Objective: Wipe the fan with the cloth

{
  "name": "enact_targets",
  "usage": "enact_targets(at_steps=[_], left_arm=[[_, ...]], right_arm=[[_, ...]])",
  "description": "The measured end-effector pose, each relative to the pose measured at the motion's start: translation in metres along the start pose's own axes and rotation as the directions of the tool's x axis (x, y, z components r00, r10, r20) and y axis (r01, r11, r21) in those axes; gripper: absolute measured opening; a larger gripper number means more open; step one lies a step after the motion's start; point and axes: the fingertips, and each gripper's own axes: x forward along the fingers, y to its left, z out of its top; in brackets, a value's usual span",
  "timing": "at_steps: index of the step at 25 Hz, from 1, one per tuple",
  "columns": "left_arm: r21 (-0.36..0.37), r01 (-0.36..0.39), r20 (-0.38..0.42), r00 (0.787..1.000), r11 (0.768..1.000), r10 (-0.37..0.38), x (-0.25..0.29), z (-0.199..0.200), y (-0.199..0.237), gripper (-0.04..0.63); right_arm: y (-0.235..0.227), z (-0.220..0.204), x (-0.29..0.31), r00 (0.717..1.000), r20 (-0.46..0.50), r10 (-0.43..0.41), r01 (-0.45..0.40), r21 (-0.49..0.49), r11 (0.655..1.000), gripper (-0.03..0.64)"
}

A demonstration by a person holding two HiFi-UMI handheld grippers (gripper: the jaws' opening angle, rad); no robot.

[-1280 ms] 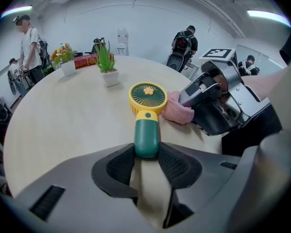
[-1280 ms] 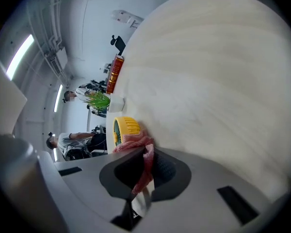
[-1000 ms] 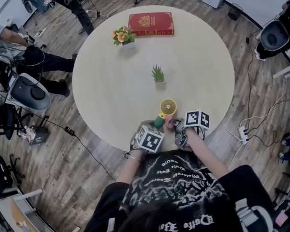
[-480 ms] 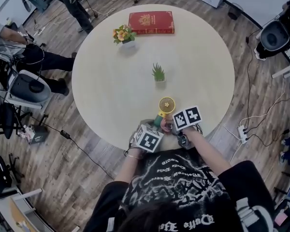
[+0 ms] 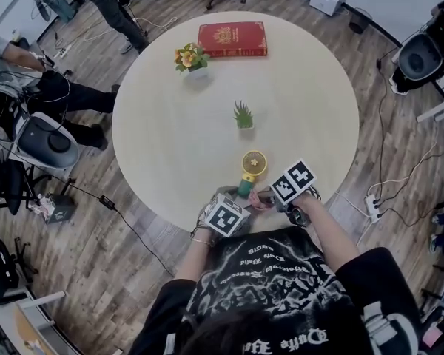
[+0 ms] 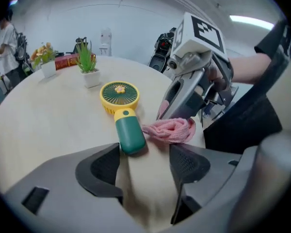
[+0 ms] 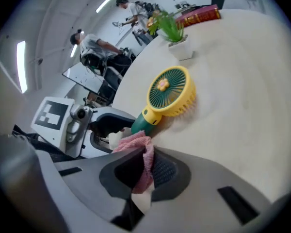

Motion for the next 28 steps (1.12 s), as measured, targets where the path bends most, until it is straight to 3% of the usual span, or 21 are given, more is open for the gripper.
enact_targets(at_steps=[4,10,14,17,18,20,22,24,28], left_arm=[[-0.07,-0.034,0.028,0.999,0.997,0.036,-0.007,0.009,0.01,0.33],[-0.106,-0.127,0.052,0.99,0.986,0.133,0.007,0.047,0.037,0.334],[-0.2,-0.207,-0.061,0.978,0.958,0.198,0.016,0.044,0.054,0.327],[-0.266,-0.261,-0.07,0.965,0.928,0.251,0.014,0.047,0.063,0.278],[-0.276,-0.266,-0.065,0.964,0.923,0.259,0.014,0.049,0.065,0.233],[-0.28,-0.272,-0.08,0.962,0.921,0.26,0.011,0.046,0.07,0.21],[-0.3,-0.238,-0.073,0.971,0.924,0.226,0.01,0.046,0.07,0.204],[-0.368,-0.171,-0.031,0.985,0.914,0.172,0.011,0.049,0.065,0.201],[-0.533,-0.052,0.103,0.987,0.845,0.125,0.0,0.061,0.064,0.199]], right_arm=[[-0.009,-0.004,-0.035,0.979,0.197,0.042,-0.067,0.122,0.99,0.032],[-0.034,-0.018,-0.068,0.901,0.434,-0.007,-0.131,0.288,0.948,0.032],[-0.04,-0.022,-0.075,0.868,0.494,-0.051,-0.138,0.339,0.931,0.032],[-0.043,-0.023,-0.08,0.858,0.507,-0.079,-0.125,0.356,0.926,0.032],[-0.042,-0.023,-0.081,0.855,0.512,-0.084,-0.123,0.356,0.926,0.032],[-0.042,-0.021,-0.083,0.847,0.524,-0.09,-0.119,0.352,0.928,0.032],[-0.041,-0.018,-0.085,0.839,0.536,-0.094,-0.116,0.345,0.931,0.032],[-0.039,-0.014,-0.085,0.834,0.544,-0.097,-0.105,0.329,0.939,0.032],[-0.029,-0.002,-0.089,0.811,0.58,-0.08,-0.087,0.255,0.963,0.032]])
